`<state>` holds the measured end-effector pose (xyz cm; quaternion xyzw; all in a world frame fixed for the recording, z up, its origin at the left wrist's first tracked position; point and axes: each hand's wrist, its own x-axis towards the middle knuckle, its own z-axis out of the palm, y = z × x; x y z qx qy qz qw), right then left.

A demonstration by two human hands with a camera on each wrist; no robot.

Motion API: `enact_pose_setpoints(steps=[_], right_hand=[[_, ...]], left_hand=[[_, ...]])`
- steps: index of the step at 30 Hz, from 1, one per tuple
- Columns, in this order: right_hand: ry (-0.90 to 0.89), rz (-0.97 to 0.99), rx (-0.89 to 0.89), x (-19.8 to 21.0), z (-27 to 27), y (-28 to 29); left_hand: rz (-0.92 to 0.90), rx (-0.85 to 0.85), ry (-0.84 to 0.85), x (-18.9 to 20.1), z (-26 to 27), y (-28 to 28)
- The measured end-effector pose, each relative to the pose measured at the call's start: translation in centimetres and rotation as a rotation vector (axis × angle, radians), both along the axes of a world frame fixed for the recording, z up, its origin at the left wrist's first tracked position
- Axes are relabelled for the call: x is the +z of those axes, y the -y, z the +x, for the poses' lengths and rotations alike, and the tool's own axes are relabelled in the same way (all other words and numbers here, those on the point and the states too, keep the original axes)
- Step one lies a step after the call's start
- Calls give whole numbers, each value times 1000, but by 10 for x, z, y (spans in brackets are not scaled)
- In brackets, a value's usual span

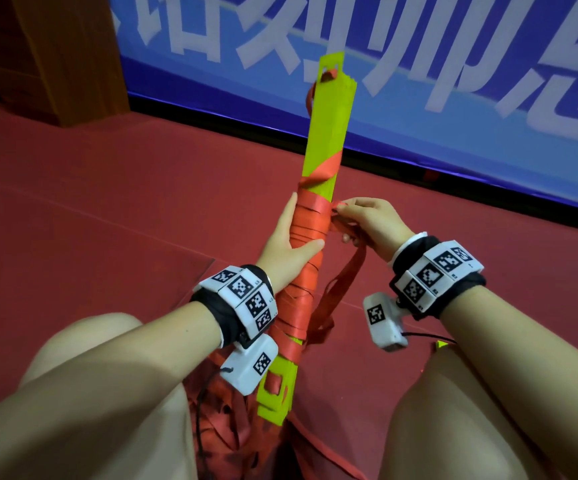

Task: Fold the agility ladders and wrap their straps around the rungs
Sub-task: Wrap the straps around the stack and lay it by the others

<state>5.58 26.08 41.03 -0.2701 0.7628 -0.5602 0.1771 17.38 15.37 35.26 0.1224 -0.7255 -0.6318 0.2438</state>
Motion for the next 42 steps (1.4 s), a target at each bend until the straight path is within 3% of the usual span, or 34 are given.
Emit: enact_pose_setpoints(steps=[6, 12, 16, 22, 30, 36, 39, 42], right_hand=[[-118, 43, -65, -4, 6, 6], [-149, 8, -73, -9, 12, 16], [-246, 75, -122, -20, 8, 19], [-140, 61, -173, -22, -2, 12], [-217, -13, -214, -12, -11, 9], [-27, -252, -182, -1, -17, 7], [-29, -283, -41, -4, -21, 2], [-63, -227, -31, -2, -24, -1]], left_hand=[[-91, 35, 105, -6, -4, -2], [-82, 112, 97, -7, -13, -9], [-33, 46, 185, -5, -18, -11], [-29, -41, 163, -11, -22, -15], [180, 13, 1, -2, -35, -11], [394, -221, 55, 12, -36, -12], [427, -291, 38, 8, -36, -14], [441, -271, -21, 6, -36, -18]])
